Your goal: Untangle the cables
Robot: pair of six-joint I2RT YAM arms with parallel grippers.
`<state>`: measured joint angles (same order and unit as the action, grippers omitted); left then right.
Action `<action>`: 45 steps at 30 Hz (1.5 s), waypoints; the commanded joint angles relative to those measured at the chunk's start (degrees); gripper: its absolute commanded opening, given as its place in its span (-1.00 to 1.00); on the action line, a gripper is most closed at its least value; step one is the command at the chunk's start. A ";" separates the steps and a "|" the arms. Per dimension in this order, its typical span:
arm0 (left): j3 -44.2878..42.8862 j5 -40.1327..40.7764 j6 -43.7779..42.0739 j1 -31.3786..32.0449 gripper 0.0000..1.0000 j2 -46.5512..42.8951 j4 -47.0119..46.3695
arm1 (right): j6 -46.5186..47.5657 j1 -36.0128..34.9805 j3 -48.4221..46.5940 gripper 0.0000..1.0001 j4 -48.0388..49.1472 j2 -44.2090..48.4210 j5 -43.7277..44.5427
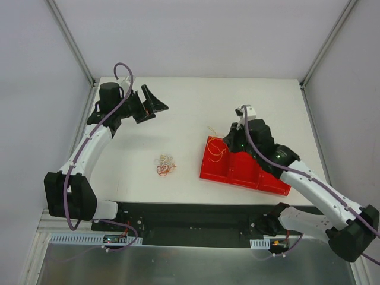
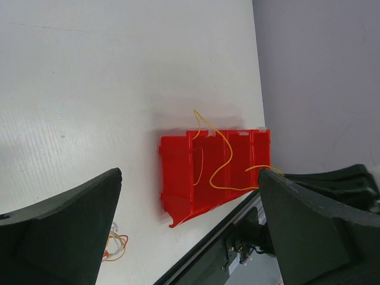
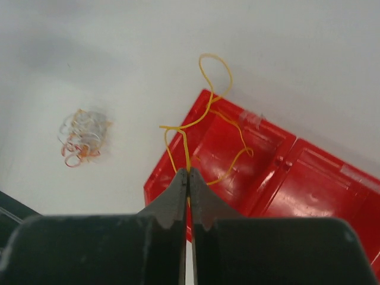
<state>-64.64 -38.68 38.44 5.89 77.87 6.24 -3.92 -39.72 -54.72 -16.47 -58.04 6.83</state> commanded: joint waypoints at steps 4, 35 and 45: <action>0.31 -2.54 1.03 -0.44 0.95 0.62 -2.37 | -7.15 0.26 9.10 -0.99 10.05 -9.53 -4.28; 0.66 -4.21 1.99 0.44 0.87 2.82 -3.25 | -7.15 -0.18 1.11 -0.81 2.95 -29.05 2.21; 1.01 1.14 -1.51 2.37 0.82 -0.17 -1.94 | -6.54 -3.43 -3.37 -0.38 -5.50 -30.47 11.45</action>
<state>-63.77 -40.95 40.05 6.44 80.75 4.97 -10.50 -43.07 -54.28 -18.59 -90.28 14.44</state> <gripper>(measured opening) 0.913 0.240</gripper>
